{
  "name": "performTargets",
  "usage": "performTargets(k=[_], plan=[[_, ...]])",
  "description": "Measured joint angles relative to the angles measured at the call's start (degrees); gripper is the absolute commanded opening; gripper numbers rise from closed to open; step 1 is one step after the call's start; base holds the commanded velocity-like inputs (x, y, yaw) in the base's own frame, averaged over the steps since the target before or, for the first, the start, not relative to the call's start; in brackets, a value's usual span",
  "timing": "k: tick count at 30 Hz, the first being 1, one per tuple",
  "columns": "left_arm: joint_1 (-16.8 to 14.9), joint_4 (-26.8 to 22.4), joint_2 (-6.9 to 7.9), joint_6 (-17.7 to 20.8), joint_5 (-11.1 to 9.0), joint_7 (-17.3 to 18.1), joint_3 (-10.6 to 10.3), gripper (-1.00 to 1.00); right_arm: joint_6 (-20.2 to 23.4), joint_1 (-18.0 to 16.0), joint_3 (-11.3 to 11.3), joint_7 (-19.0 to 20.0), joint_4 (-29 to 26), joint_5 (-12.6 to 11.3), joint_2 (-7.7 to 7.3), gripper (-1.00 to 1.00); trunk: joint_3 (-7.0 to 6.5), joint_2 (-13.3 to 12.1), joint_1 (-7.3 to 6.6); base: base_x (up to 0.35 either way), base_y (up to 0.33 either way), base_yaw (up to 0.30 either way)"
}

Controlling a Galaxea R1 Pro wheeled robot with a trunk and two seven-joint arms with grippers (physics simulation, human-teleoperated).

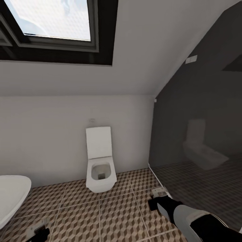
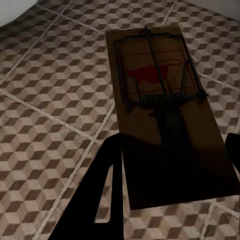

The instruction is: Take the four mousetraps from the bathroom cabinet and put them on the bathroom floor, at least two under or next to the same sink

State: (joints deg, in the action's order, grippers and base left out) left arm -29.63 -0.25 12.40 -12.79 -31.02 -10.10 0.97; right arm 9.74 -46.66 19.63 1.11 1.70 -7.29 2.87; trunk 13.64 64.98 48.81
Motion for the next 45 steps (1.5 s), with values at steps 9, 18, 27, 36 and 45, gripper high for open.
performTargets(k=[9, 18, 27, 36, 45], plan=[[0.03, 0.00, -0.04, 0.02, 0.11, 0.00, 0.00, -1.00, 0.00, 0.00, 0.00, -0.05, 0.00, 0.00, 0.00, -1.00, 0.00, 0.00, 0.00, 0.273, 0.220, 0.005], [0.02, -0.01, -0.28, -0.04, 0.23, 0.02, 0.00, -1.00, -0.01, -0.01, -0.01, -0.11, 0.02, 0.00, -0.11, -1.00, 0.00, 0.01, 0.01, 0.244, 0.078, 0.000], [0.03, 0.00, -0.35, -0.02, 0.30, 0.01, 0.01, -1.00, 0.03, -0.01, -0.01, -0.06, 0.01, 0.00, -0.25, -1.00, 0.00, 0.00, 0.03, 0.028, 0.004, -0.115], [0.01, -0.01, -0.32, 0.03, 0.26, 0.01, 0.00, -1.00, 0.22, -0.01, 0.00, -0.21, 0.02, 0.00, -0.17, -1.00, 0.00, 0.01, 0.00, 0.117, 0.000, -0.060], [0.03, -0.09, -0.20, 1.67, 0.43, 0.21, 0.00, -1.00, 0.10, -0.01, 0.01, -0.26, 0.01, 0.00, -0.17, -1.00, 0.00, 0.01, 0.00, 0.307, 0.047, -0.003]])
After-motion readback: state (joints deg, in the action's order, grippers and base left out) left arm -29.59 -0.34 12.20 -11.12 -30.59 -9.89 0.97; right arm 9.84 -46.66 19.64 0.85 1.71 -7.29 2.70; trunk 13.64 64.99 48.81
